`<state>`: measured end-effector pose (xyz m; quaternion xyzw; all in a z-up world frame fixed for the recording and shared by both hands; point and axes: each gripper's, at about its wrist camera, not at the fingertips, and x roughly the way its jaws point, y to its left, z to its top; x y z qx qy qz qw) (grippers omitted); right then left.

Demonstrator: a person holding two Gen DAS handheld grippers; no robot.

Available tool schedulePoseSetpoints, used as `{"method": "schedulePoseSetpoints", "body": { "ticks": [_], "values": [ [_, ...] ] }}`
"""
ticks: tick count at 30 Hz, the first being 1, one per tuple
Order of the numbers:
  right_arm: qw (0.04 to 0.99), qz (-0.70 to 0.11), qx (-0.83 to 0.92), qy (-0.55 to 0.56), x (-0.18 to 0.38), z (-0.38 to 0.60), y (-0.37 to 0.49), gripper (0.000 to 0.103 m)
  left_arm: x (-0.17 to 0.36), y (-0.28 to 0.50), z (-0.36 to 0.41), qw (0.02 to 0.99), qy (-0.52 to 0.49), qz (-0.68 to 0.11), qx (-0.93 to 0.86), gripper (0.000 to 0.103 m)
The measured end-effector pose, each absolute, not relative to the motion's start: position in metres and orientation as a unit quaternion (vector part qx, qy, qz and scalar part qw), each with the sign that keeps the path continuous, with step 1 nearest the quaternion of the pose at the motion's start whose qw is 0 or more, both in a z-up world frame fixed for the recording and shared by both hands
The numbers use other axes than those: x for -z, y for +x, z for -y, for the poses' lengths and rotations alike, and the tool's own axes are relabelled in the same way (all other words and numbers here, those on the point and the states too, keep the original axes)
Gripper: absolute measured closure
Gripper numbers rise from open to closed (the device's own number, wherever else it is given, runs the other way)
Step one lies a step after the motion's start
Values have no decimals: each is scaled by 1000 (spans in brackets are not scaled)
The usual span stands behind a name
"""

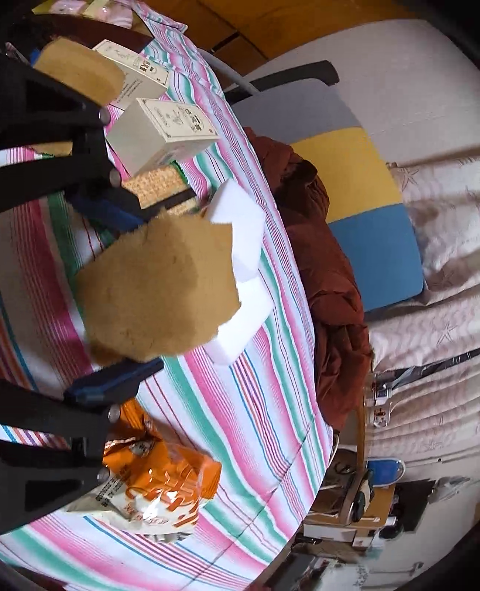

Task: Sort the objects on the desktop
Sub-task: 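Grasp the large yellow sponge with left tool while right tool grasps smaller sponge, then lift both held sponges and carry them over the gold tray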

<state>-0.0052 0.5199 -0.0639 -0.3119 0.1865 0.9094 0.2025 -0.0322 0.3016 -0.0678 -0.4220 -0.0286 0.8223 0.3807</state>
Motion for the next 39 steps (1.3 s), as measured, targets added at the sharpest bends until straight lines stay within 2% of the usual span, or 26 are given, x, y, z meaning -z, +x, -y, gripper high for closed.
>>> {"method": "schedulePoseSetpoints", "body": {
  "ticks": [1, 7, 12, 25, 39],
  "values": [
    [202, -188, -910, -308, 64, -520, -4, 41, 71, -33, -303, 381, -427, 30, -820, 41],
    [200, -195, -915, -293, 64, -519, 4, 43, 81, -32, -308, 387, -432, 36, -814, 42],
    [192, -221, -915, -276, 63, -517, 19, 43, 88, -40, -297, 411, -432, 82, -799, 43],
    [190, -274, -913, -234, 63, -475, 87, 43, 82, -22, -290, 415, -393, 56, -819, 46],
    [157, -260, -917, -259, 55, -424, 103, 43, 64, 14, -247, 435, -317, 54, -841, 47]
  ]
}}
